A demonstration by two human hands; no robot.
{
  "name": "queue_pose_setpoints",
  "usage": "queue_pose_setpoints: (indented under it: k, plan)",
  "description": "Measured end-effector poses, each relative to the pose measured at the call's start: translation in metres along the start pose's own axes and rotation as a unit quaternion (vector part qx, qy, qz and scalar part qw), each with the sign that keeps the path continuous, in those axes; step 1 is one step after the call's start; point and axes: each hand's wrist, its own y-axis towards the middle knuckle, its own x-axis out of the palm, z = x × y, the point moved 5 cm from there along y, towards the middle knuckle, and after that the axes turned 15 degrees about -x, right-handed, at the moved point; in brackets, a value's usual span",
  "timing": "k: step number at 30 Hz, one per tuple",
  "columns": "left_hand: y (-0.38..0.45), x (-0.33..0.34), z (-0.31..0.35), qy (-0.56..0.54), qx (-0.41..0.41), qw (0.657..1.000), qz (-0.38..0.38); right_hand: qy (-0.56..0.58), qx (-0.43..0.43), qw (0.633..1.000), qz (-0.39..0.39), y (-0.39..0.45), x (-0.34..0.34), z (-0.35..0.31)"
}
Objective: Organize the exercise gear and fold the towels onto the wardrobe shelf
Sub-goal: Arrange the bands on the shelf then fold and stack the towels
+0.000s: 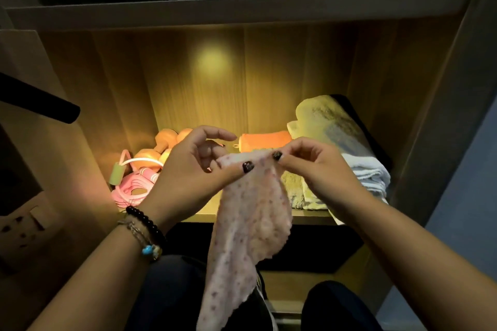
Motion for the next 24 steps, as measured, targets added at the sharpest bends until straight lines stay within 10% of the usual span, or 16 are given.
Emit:
queue_pose_setpoints:
  k: [3, 9, 15, 24]
  plan:
    - [0.001, -0.004, -0.009, 0.226, 0.091, 0.966, 0.086, -0.044, -0.009, 0.999, 0.023, 0.004, -0.016, 0.004]
    - [0.006, 0.003, -0.035, 0.29, 0.068, 0.947, 0.121, -0.232, -0.028, 0.971, 0.041, 0.001, -0.047, 0.009]
    - [0.007, 0.017, -0.058, 0.084, -0.073, 0.983, 0.148, -0.294, 0.009, 0.955, 0.041, -0.009, -0.067, 0.02]
    - [-0.016, 0.075, -0.05, -0.268, -0.192, 0.94, 0.084, 0.096, 0.167, 0.979, 0.067, -0.045, -0.07, 0.013]
